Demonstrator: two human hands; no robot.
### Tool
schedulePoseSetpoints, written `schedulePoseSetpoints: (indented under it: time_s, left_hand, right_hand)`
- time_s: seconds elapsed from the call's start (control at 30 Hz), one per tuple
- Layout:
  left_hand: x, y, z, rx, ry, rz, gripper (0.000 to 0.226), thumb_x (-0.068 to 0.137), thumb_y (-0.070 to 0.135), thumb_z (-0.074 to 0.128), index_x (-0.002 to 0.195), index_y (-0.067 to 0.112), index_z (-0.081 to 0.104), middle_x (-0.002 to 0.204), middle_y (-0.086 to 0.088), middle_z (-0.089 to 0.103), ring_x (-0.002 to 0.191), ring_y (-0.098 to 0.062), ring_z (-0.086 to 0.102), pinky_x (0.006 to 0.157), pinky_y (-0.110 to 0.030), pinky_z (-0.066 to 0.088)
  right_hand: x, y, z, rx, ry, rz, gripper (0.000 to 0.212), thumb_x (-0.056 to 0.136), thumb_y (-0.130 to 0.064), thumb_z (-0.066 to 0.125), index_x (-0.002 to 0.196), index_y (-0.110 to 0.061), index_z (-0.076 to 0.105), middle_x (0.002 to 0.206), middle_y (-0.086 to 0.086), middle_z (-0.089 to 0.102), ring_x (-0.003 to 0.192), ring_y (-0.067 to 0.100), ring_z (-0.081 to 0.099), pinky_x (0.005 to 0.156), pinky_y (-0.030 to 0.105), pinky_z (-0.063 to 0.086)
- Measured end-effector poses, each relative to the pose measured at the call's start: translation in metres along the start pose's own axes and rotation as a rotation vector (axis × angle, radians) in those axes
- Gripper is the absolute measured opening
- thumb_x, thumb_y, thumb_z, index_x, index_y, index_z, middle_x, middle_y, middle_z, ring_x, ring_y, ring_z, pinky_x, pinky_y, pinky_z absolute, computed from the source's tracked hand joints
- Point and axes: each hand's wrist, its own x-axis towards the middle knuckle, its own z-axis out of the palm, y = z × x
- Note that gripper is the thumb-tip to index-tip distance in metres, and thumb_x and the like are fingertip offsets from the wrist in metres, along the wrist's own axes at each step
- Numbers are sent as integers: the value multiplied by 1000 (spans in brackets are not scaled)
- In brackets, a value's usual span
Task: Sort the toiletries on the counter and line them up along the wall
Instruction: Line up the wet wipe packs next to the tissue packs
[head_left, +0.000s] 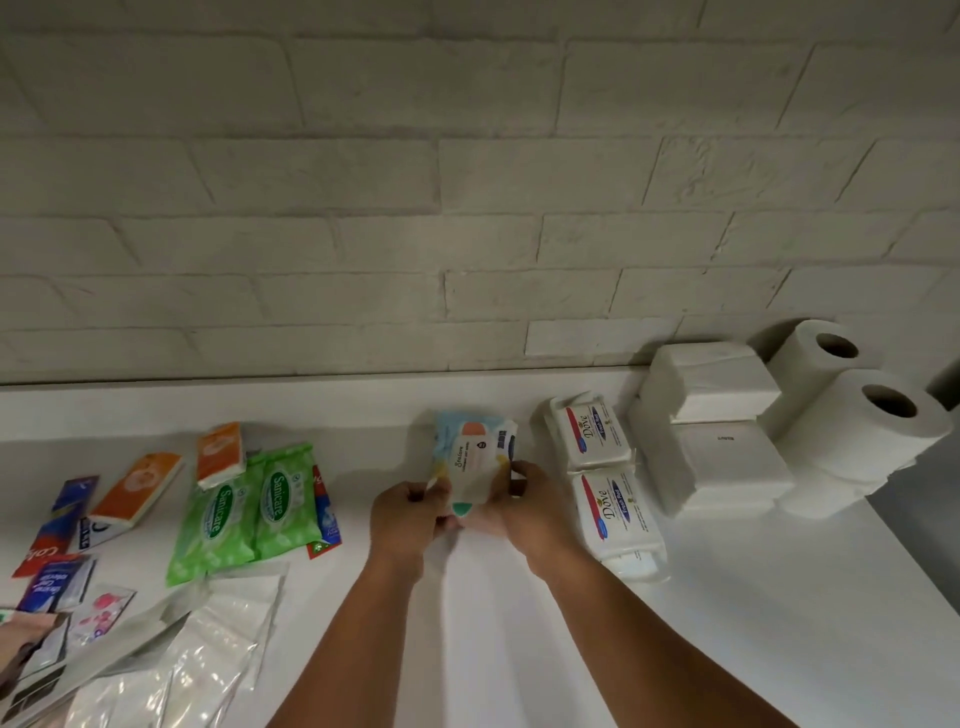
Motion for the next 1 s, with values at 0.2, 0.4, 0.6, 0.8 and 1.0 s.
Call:
schedulePoseSetpoints:
  time_s: [0.2,0.4,0.6,0.8,1.0]
  left_hand:
    - [3,-11,17,576,62,228,20,92,35,63,80,21,71,72,7,71,65,-7,65,52,-21,41]
    - [8,-7,28,775,96,299,12,90,38,64,85,28,67,76,11,66,70,-10,61,58,-24,42]
    - [11,-13,32,829,160,354,19,89,46,64,89,27,67,78,8,70,73,-14,64,65,-27,49]
    - [5,-10,31,803,105,340,25,95,44,59,111,26,67,97,7,73,81,-13,64,71,-27,49]
    - [-12,-8,11,674,127,331,53,93,41,64,139,17,53,124,-2,66,109,-20,64,92,-31,51]
  right_hand:
    - [0,6,-4,-381,133,-73,16,101,-31,46,103,-28,62,94,-12,67,75,1,63,54,10,52]
    - [-6,2,-4,-543,176,-177,22,94,-11,48,114,-8,57,110,12,60,101,29,58,84,34,48]
    - [-2,20,2,-653,184,-314,25,96,-35,51,118,-32,62,117,0,68,105,19,65,84,32,55]
    - [-5,11,-1,-643,125,-295,31,97,-23,46,129,-22,49,124,4,59,110,23,59,88,31,50]
    - [-24,7,-1,-686,163,-361,47,93,-19,53,140,-20,49,152,1,41,141,20,37,113,37,38]
